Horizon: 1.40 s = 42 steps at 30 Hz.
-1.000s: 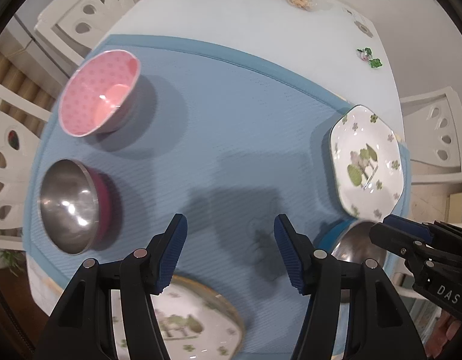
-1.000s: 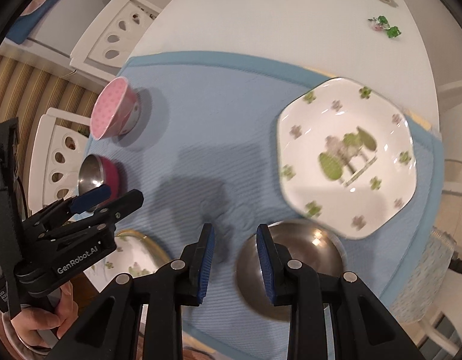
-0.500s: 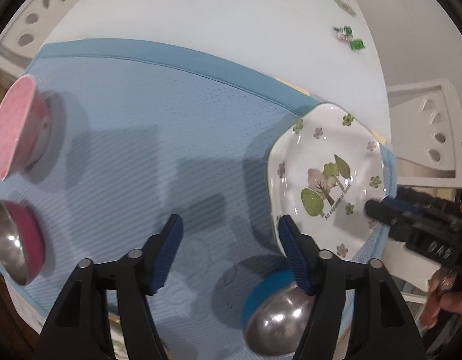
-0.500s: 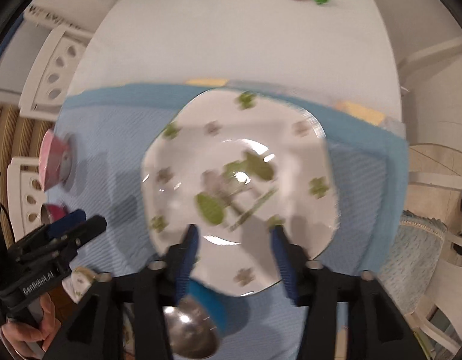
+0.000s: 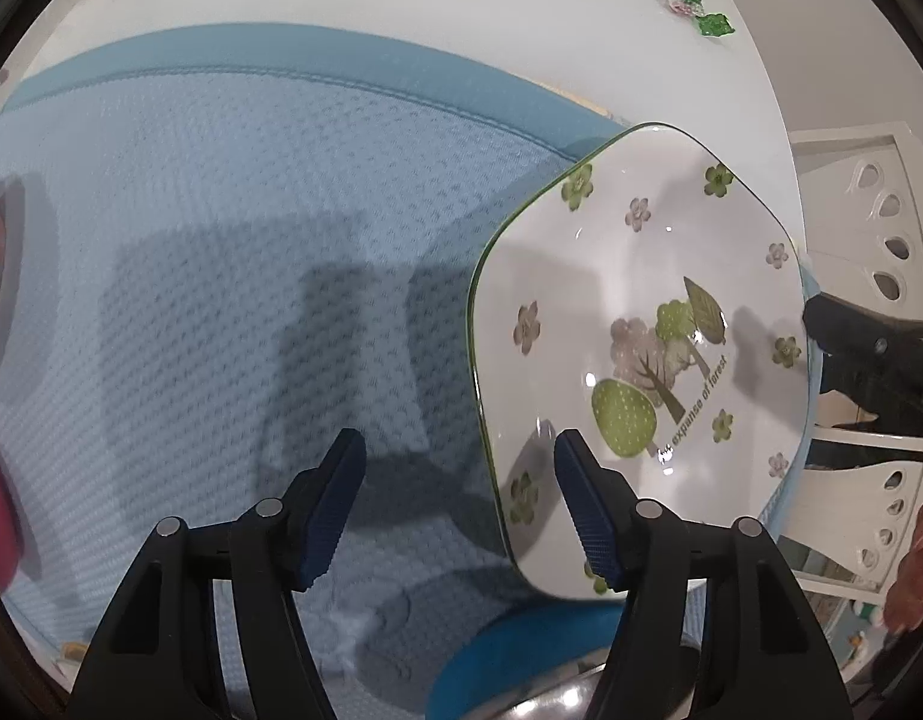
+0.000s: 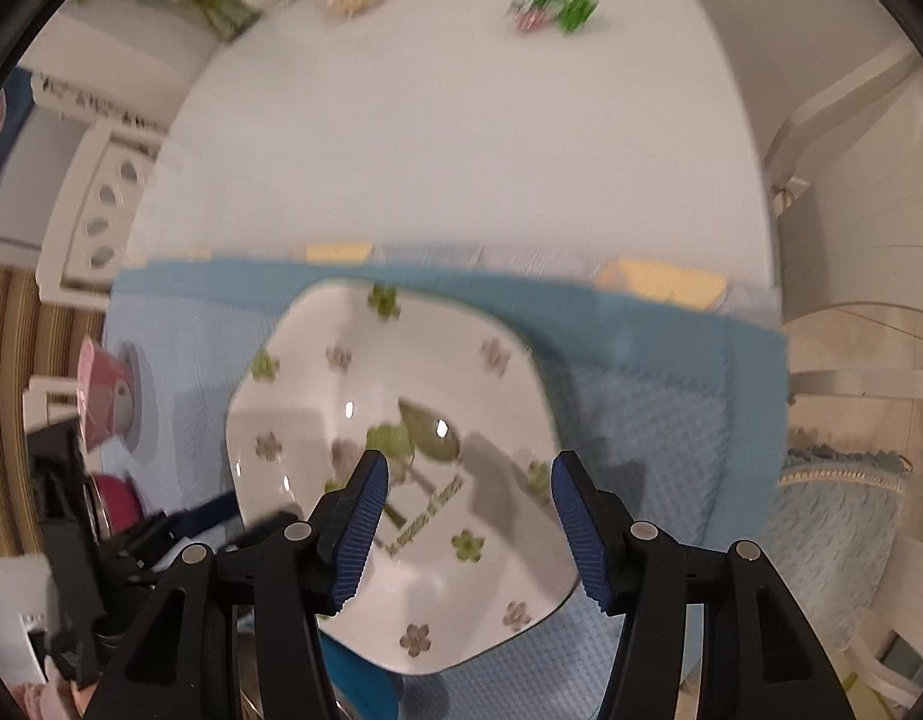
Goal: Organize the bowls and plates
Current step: 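Close both grippers on the rim of the second hexagonal plate, then lift the hexagonal plate with both grippers and carry it over the plate stack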
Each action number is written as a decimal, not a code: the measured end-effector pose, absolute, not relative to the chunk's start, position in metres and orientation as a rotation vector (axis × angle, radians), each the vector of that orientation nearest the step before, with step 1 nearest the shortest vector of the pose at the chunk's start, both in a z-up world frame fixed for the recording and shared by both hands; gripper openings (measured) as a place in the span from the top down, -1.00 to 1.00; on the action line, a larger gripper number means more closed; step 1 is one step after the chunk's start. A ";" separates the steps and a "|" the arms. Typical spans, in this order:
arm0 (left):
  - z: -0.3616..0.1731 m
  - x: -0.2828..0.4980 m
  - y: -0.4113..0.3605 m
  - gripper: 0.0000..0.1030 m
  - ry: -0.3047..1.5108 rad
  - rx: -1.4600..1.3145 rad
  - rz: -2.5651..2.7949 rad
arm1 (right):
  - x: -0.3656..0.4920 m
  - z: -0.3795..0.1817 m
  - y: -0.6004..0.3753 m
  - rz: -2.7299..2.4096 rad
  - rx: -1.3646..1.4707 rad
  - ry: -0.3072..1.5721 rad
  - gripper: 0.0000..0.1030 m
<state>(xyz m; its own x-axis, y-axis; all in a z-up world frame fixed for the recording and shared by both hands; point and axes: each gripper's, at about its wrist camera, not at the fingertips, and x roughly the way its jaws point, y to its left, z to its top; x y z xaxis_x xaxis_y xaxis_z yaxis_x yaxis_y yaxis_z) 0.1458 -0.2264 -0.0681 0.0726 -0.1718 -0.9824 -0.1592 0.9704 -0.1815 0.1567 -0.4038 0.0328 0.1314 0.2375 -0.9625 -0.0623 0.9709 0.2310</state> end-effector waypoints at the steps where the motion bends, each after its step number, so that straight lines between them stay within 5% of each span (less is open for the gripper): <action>1: -0.069 0.146 -0.227 -0.15 1.502 -0.270 -0.014 | 0.160 0.029 -0.406 0.202 0.135 1.433 -0.08; 7: -0.067 0.153 -0.225 0.06 1.459 -0.290 -0.050 | 0.167 0.000 -0.412 0.264 0.203 1.465 -0.06; 15: -0.063 0.170 -0.230 0.53 1.390 -0.271 -0.095 | 0.173 -0.011 -0.399 0.293 0.066 1.439 0.24; 42: -0.036 0.168 -0.149 0.52 1.308 -0.302 0.053 | 0.166 -0.006 -0.312 0.468 0.080 1.403 0.29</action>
<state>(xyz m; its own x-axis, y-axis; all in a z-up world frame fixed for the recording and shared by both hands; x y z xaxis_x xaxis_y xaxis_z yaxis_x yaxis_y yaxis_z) 0.1681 -0.1494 -0.0360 0.2646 -0.1313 -0.9554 -0.2079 0.9596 -0.1895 0.1663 -0.3117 -0.0058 0.0920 0.3611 -0.9280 -0.2683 0.9064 0.3262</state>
